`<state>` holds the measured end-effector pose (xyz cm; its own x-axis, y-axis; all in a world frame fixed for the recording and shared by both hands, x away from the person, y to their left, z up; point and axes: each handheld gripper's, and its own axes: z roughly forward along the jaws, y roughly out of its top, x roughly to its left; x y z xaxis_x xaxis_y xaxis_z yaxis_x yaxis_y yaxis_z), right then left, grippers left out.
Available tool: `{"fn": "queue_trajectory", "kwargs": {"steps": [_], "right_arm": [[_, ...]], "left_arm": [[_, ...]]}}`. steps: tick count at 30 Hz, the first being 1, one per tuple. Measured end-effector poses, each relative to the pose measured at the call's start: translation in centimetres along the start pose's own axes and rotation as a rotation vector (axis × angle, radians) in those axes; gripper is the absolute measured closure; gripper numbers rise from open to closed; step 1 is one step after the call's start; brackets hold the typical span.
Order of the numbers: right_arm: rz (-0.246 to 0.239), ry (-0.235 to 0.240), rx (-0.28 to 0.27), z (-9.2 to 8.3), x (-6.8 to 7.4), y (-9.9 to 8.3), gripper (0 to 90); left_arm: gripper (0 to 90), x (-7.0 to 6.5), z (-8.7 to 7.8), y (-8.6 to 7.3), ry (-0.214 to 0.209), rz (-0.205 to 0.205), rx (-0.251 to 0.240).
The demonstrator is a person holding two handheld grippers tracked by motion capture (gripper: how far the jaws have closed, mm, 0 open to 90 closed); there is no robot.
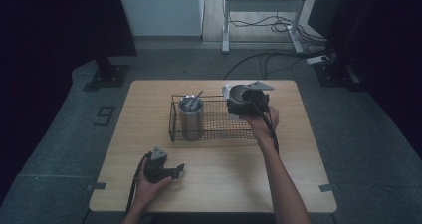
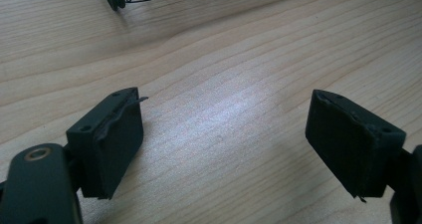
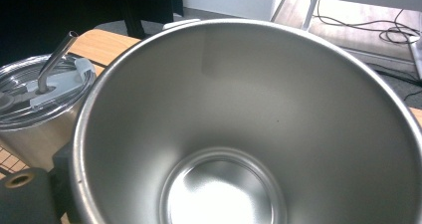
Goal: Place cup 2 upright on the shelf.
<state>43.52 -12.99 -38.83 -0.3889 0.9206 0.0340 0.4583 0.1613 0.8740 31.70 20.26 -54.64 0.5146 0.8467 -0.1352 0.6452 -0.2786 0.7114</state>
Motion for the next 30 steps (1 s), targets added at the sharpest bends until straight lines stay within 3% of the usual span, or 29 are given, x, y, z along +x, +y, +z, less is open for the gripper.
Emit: {"fn": "queue_trajectory", "kwargs": {"steps": [17, 30], "right_arm": [[-0.014, -0.014, 0.013, 2.2, 0.2, 0.1, 7.1], [0.01, -0.03, 0.027, 3.6, -1.0, -0.5, 7.1]], "left_arm": [[15.4, -0.1, 0.0, 0.0, 0.007, 0.004, 0.003], [15.4, -0.1, 0.0, 0.0, 0.008, 0.005, 0.003]]}}
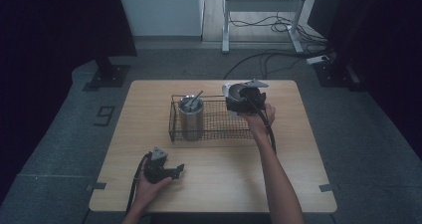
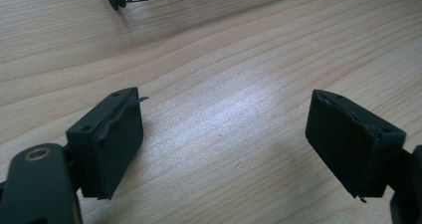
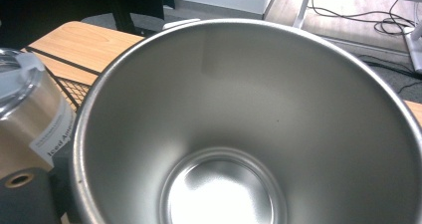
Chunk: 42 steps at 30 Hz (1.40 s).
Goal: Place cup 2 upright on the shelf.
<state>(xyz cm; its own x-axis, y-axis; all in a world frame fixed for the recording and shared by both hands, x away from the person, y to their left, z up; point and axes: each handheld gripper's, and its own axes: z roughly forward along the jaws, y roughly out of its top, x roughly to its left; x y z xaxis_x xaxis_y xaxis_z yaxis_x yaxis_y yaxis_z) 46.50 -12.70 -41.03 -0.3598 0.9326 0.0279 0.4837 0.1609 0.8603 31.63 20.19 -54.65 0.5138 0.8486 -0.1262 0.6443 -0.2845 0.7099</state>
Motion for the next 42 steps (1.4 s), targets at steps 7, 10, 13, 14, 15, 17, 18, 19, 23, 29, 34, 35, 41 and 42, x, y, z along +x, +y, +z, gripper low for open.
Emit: {"fn": "queue_trajectory", "kwargs": {"steps": [7, 10, 13, 14, 15, 17, 18, 19, 23, 29, 34, 35, 41, 42], "right_arm": [[0.001, 0.002, 0.011, 0.5, 0.0, -0.6, 7.1], [0.0, 0.002, 0.018, 0.8, 0.0, -1.0, 7.1], [0.002, 0.003, 0.022, 1.0, 0.0, -1.3, 7.1], [0.004, 0.004, 0.022, 1.0, 0.0, -1.4, 7.1], [0.007, 0.004, 0.025, 1.1, -0.1, -1.5, 7.1], [0.007, 0.004, 0.029, 1.2, -0.1, -1.6, 7.1], [0.008, 0.004, 0.03, 1.3, -0.1, -1.7, 7.1], [0.007, 0.004, 0.032, 1.3, -0.1, -1.7, 7.1], [0.009, 0.004, 0.035, 1.6, -0.2, -2.0, 7.1], [0.01, 0.002, 0.046, 2.0, -0.2, -2.3, 7.1], [0.005, 0.002, 0.055, 2.2, -0.2, -2.6, 7.1], [0.006, 0.002, 0.056, 2.2, -0.2, -2.7, 7.1], [0.005, 0.004, 0.061, 2.5, -0.3, -3.2, 7.1], [0.007, 0.004, 0.062, 2.5, -0.3, -3.3, 7.1]], "left_arm": [[15.4, 0.0, 0.0, 0.0, 0.0, 0.001, 0.0], [15.4, 0.0, 0.0, 0.0, 0.001, 0.002, 0.002], [15.4, 0.0, 0.0, 0.0, 0.001, 0.002, 0.001], [15.4, 0.0, 0.0, 0.0, 0.001, 0.002, 0.001], [15.4, 0.0, 0.0, 0.0, 0.001, 0.002, 0.003], [15.4, 0.0, 0.0, 0.0, 0.001, 0.002, 0.002], [15.4, 0.0, 0.0, 0.0, 0.001, 0.002, 0.002], [15.4, 0.0, 0.0, 0.0, 0.001, 0.002, 0.003], [15.4, 0.0, 0.0, 0.0, 0.0, 0.002, 0.003], [15.4, 0.0, 0.0, 0.0, 0.0, 0.003, 0.003], [15.4, 0.0, 0.0, 0.0, 0.001, 0.005, 0.005], [15.4, 0.0, 0.0, 0.0, 0.002, 0.005, 0.005], [15.3, 0.0, 0.0, 0.0, 0.002, 0.005, 0.005], [15.4, 0.0, 0.0, 0.0, 0.001, 0.005, 0.004]]}}
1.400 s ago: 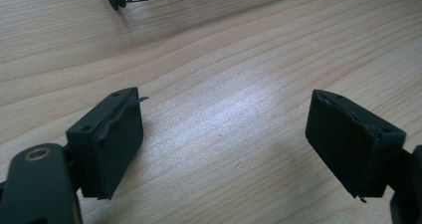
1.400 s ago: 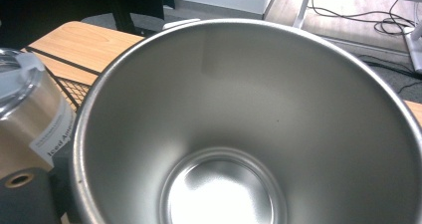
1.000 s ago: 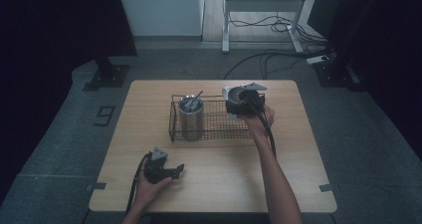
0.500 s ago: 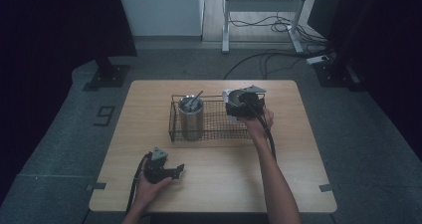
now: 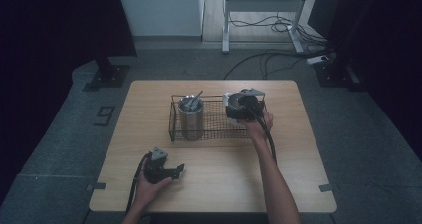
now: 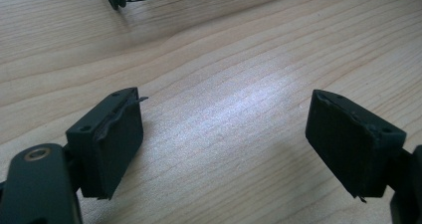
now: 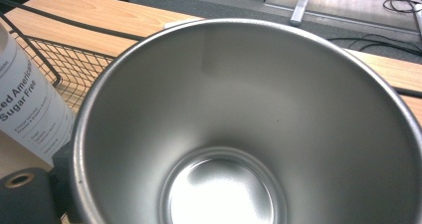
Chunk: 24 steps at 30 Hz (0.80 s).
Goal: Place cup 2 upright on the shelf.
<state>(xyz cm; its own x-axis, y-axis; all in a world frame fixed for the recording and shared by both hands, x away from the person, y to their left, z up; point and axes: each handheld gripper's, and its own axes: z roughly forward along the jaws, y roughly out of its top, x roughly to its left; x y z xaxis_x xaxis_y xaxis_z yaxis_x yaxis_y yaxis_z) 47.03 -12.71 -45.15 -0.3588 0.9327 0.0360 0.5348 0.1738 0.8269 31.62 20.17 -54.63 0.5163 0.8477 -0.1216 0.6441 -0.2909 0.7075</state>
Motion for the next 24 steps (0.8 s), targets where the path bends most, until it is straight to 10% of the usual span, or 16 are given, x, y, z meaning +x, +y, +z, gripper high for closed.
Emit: {"fn": "queue_trajectory", "kwargs": {"steps": [24], "right_arm": [[-0.003, 0.005, 0.013, 0.2, 0.2, -1.3, 7.1]], "left_arm": [[15.4, -0.1, 0.0, 0.0, 0.004, 0.002, 0.002]]}}
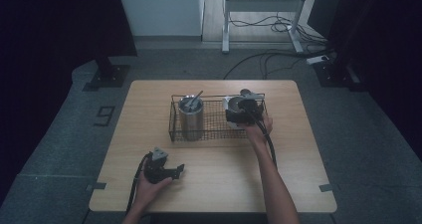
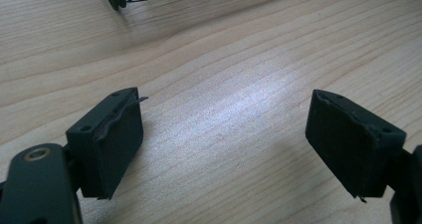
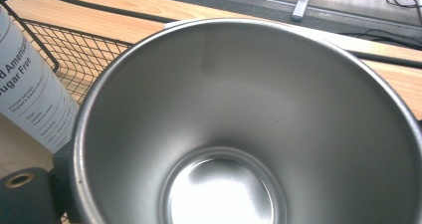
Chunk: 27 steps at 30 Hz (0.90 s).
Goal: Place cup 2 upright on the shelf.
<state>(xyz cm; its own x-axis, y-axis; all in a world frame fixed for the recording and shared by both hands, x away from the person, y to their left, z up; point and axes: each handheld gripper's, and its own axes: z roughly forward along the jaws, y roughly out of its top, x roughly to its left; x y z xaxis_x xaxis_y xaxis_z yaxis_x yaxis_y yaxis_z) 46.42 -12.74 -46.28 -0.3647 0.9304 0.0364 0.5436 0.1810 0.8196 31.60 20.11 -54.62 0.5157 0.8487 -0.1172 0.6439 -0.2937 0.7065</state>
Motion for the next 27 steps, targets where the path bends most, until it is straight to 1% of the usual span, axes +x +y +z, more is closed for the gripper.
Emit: {"fn": "queue_trajectory", "kwargs": {"steps": [7, 11, 13, 22, 27], "right_arm": [[-0.003, -0.003, 0.018, 0.3, 0.0, -0.4, 7.1], [0.006, -0.016, 0.034, 0.4, 0.1, -0.6, 7.1], [0.01, -0.015, 0.039, 0.5, 0.1, -0.7, 7.1], [0.001, -0.02, 0.076, 1.3, 0.4, -1.1, 7.1], [-0.011, -0.049, 0.106, 1.6, 0.4, -1.2, 7.0]], "left_arm": [[15.4, 0.0, 0.0, 0.0, 0.002, 0.001, 0.001], [15.4, 0.0, 0.0, 0.0, 0.002, 0.001, 0.0], [15.4, 0.0, 0.0, 0.0, 0.0, 0.0, 0.0], [15.4, 0.0, 0.0, 0.0, -0.001, -0.001, 0.0], [15.4, 0.0, 0.0, 0.0, -0.001, -0.001, 0.0]]}}
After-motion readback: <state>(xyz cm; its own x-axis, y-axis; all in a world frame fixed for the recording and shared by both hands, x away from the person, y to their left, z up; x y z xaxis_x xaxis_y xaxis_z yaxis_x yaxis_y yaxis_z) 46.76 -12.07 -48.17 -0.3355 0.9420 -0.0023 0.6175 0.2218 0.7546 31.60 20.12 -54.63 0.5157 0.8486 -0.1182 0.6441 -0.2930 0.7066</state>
